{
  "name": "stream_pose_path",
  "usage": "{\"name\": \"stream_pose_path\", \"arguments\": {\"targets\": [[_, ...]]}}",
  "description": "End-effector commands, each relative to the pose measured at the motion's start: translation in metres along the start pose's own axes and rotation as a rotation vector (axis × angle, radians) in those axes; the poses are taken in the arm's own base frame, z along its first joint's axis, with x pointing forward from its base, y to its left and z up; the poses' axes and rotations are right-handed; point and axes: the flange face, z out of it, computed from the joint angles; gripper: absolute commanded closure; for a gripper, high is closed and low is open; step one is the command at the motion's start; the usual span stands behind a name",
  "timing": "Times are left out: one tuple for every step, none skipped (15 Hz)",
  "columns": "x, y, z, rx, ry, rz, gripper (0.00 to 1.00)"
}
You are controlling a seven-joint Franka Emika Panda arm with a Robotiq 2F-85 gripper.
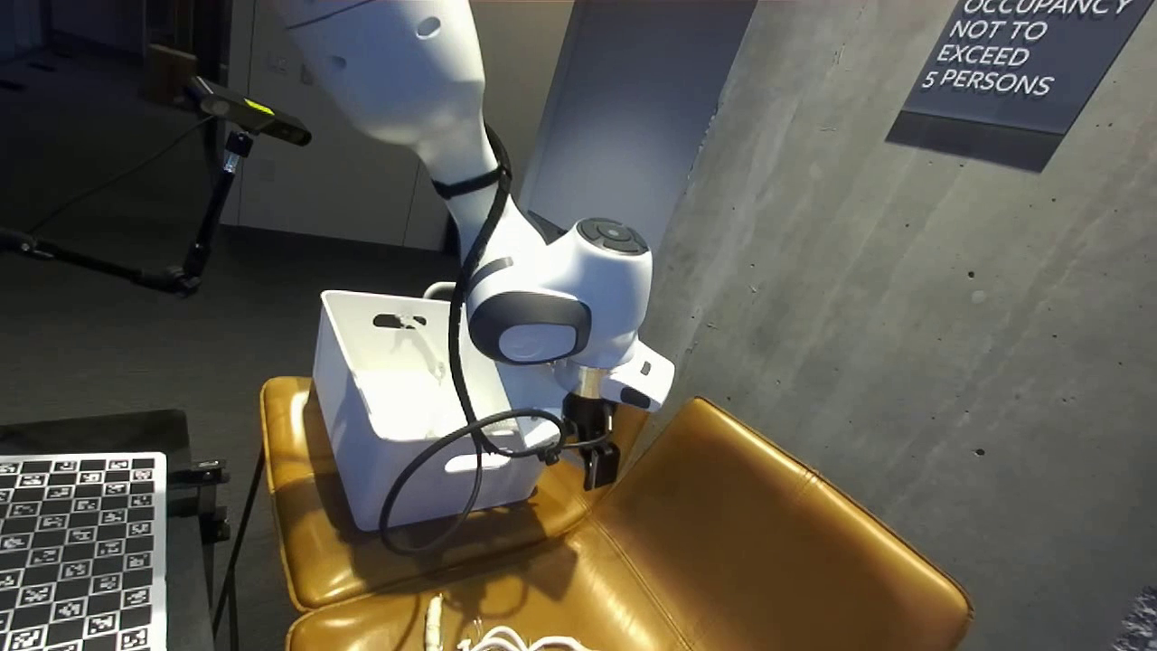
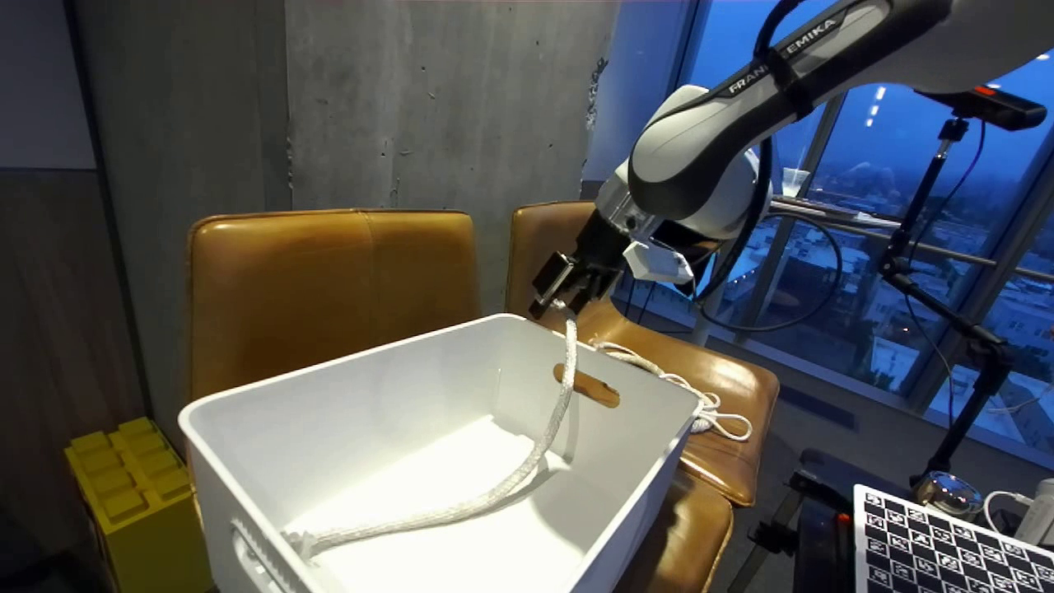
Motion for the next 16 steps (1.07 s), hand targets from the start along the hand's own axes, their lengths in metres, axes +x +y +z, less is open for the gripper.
{"name": "stream_pose_path", "arguments": {"targets": [[0.014, 0.002, 0.014, 0.003, 0.008, 0.105, 0.33], [0.016, 0.003, 0.017, 0.001, 0.008, 0.123, 0.40], [0.017, 0.004, 0.019, 0.000, 0.010, 0.137, 0.47], [0.018, 0.003, 0.018, 0.001, 0.011, 0.148, 0.56], [0.019, 0.002, 0.017, 0.003, 0.011, 0.159, 0.63], [0.020, 0.001, 0.016, 0.005, 0.011, 0.167, 0.71], [0.020, -0.003, 0.012, 0.009, 0.010, 0.169, 0.78], [0.019, -0.005, 0.010, 0.009, 0.011, 0.172, 0.85], [0.018, -0.009, 0.007, 0.010, 0.007, 0.174, 0.93], [0.017, -0.013, 0.002, 0.013, 0.005, 0.172, 0.99], [0.014, -0.020, -0.010, 0.024, 0.000, 0.171, 1.00], [0.012, -0.030, -0.025, 0.041, -0.011, 0.165, 1.00], [0.010, -0.041, -0.039, 0.057, -0.018, 0.153, 1.00], [0.005, -0.057, -0.055, 0.075, -0.017, 0.125, 0.99], [0.002, -0.072, -0.068, 0.087, -0.022, 0.107, 0.99], [-0.005, -0.092, -0.078, 0.099, -0.023, 0.081, 0.99]]}}
